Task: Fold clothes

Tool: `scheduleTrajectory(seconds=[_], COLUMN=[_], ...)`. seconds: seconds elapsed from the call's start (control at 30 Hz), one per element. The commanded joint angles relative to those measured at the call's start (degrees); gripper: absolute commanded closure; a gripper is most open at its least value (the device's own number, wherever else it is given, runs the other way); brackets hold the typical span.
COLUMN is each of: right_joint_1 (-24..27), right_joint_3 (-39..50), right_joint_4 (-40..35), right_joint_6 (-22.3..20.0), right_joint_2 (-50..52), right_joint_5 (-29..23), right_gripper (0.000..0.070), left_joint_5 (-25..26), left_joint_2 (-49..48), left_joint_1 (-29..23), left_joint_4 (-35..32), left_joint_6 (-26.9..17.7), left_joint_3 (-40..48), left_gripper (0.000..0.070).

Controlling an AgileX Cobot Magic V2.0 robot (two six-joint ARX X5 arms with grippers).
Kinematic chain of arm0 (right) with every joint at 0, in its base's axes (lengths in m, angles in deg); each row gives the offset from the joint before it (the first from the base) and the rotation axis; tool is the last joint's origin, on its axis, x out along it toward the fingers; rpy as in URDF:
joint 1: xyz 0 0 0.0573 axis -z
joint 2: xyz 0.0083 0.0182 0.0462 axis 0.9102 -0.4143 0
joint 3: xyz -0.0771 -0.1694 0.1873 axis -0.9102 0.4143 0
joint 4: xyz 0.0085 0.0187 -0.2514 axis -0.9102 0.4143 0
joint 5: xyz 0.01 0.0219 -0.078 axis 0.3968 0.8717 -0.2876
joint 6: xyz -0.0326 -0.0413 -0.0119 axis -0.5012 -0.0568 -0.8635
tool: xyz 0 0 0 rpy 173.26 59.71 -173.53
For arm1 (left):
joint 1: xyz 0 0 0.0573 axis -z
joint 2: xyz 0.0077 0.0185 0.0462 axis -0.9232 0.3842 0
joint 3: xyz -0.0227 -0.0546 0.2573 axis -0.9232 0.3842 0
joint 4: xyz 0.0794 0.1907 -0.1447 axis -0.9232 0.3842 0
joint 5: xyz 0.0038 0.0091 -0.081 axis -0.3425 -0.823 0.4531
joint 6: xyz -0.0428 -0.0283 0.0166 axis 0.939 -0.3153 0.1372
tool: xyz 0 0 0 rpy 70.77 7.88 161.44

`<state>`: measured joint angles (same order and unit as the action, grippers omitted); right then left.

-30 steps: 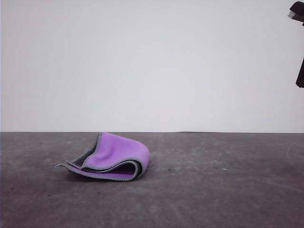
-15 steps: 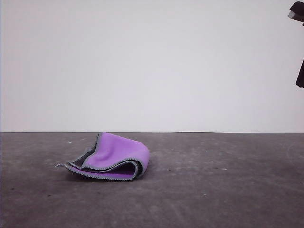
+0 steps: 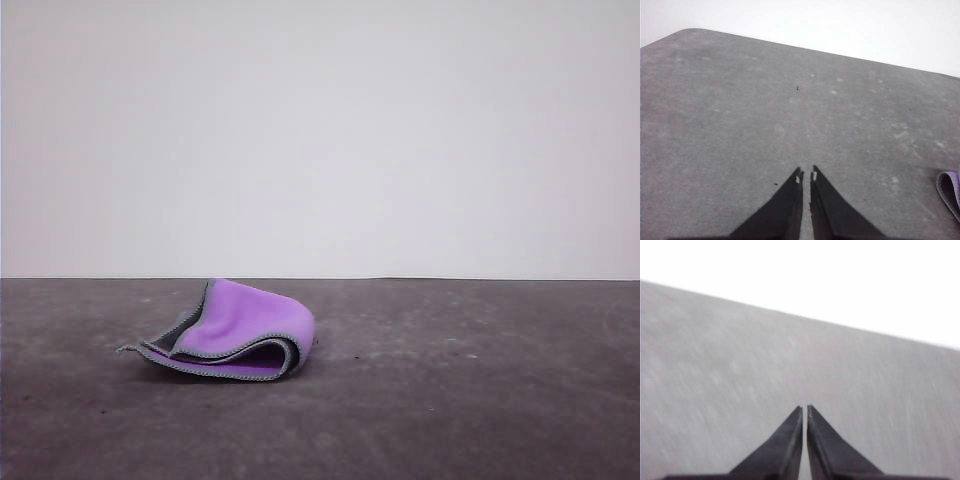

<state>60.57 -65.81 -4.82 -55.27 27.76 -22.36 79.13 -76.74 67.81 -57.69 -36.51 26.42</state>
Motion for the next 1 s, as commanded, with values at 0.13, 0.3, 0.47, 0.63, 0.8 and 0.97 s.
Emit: scheduleTrajectory(seconds=[0.13, 0.3, 0.47, 0.63, 0.8, 0.97], right_joint_1=[3.1, 4.9, 6.3, 6.2, 6.3, 6.3], right_joint_3=[8.2, 11.3, 11.3, 11.3, 11.3, 11.3], right_joint_4=[-0.5, 2.4, 6.9, 7.1, 6.2, 6.2], right_joint_6=[0.8, 0.8, 1.5, 2.1, 1.9, 1.9], right_joint_2=[10.0, 14.6, 17.2, 17.2, 17.2, 17.2], right_joint_5=[4.7, 5.7, 5.9, 5.7, 5.7, 5.7], right_gripper=[0.0691, 0.0691, 0.0692, 0.0692, 0.0692, 0.0692], left_joint_5=[0.1, 0.1, 0.1, 0.1, 0.1, 0.1], left_joint_2=[-0.1, -0.1, -0.1, -0.1, -0.1, -0.1], left_joint_1=[-0.1, -0.1, -0.1, -0.1, -0.1, -0.1], left_joint_4=[0.2, 0.2, 0.2, 0.2, 0.2, 0.2], left_joint_6=[0.2, 0.2, 0.2, 0.2, 0.2, 0.2], left_joint_3=[1.2, 1.2, 1.2, 1.2, 1.2, 1.2], left_gripper=[0.0684, 0.0684, 0.0684, 0.0684, 0.0684, 0.0684])
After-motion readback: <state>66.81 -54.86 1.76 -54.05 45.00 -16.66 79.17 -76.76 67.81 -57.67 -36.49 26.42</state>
